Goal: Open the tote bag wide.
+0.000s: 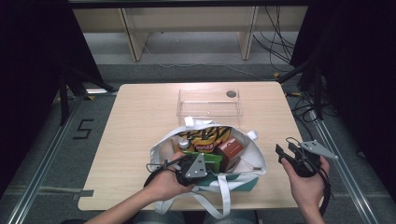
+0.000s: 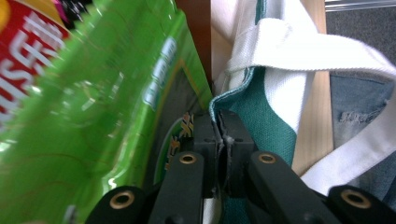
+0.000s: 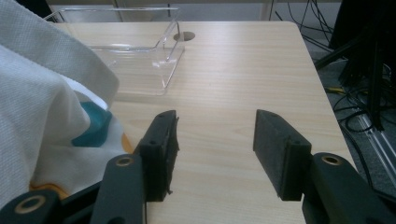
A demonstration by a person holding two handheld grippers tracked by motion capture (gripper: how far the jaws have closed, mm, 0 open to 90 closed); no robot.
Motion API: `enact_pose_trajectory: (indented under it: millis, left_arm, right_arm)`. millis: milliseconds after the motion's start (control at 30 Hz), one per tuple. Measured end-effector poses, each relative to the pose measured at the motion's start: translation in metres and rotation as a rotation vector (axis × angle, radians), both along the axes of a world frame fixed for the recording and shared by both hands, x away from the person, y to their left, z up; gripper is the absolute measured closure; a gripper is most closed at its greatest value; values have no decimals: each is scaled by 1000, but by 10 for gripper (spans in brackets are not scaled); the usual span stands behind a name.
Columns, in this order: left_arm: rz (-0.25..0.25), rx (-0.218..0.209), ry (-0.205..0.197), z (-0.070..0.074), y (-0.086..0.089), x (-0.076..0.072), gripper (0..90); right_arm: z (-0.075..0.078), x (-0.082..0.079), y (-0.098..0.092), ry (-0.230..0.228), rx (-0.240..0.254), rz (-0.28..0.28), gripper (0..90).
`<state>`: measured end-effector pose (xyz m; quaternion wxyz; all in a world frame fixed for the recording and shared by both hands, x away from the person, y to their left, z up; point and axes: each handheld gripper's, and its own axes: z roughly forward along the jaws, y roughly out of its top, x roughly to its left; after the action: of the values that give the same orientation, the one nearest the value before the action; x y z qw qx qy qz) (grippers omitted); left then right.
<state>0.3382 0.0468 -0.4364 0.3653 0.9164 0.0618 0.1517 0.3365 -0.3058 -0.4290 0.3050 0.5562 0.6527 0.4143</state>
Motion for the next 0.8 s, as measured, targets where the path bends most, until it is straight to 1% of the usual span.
enact_pose_trajectory:
  millis: [33, 67, 100, 133, 167, 200, 267, 300, 333, 367, 400, 533, 567, 600, 633, 667, 700, 733, 767, 800]
  left_arm:
    - [1, 2, 0, -1, 0, 0, 861]
    - [3, 4, 2, -2, 0, 0, 858]
    - [1, 8, 4, -3, -1, 1, 857]
    - [1, 9, 1, -3, -1, 1, 855]
    - [2, 12, 2, -4, -1, 1, 855]
    - [4, 15, 6, -6, -1, 1, 854]
    - [3, 23, -4, -9, -2, 0, 853]
    - [2, 28, -5, -10, -3, 0, 852]
    - [1, 33, 2, -11, -3, 0, 852]
    - [5, 35, 0, -13, -4, 0, 851]
    - [1, 41, 7, -15, -4, 0, 851]
    - [9, 38, 12, -18, -4, 1, 844]
    - [5, 40, 17, -17, -4, 1, 841]
    - [6, 40, 10, -15, -4, 1, 823]
    - [7, 35, 23, -15, -3, 0, 823]
    - [10, 32, 14, -12, -2, 0, 810]
    - [6, 27, 13, -9, -2, 0, 783]
    - [6, 24, 14, -6, -1, -1, 729]
    - [5, 21, 10, -4, 0, -2, 729]
    - [10, 5, 12, 0, 1, -4, 704]
  right_arm:
    - [0, 0, 0, 0, 0, 0, 502]
    - [1, 0, 2, -1, 32, -14, 502]
    - [1, 0, 2, -1, 33, -15, 502]
    - [0, 0, 0, 5, 3, -2, 502]
    - [0, 0, 0, 5, 3, -2, 502]
    - [1, -2, 3, 22, 22, -28, 502]
    - [0, -2, 3, 13, 25, -28, 502]
    - [0, -1, 5, 6, 46, -41, 502]
    - [0, -1, 5, 6, 43, -39, 502]
    - [0, -2, 4, 14, 27, -28, 502]
    - [1, -2, 4, 22, 25, -32, 502]
    - [1, -2, 4, 19, 27, -31, 502]
    - [1, -1, 4, 8, 38, -34, 502]
    - [1, -1, 4, 3, 29, -27, 502]
    - [1, -1, 4, 3, 29, -27, 502]
    - [2, -1, 4, 6, 31, -27, 502]
    - [1, 0, 3, -1, 15, -12, 502]
    - [4, -2, 6, 6, 42, -38, 500]
    - [4, -2, 6, 6, 42, -38, 500]
    - [5, -2, 5, 4, 37, -31, 499]
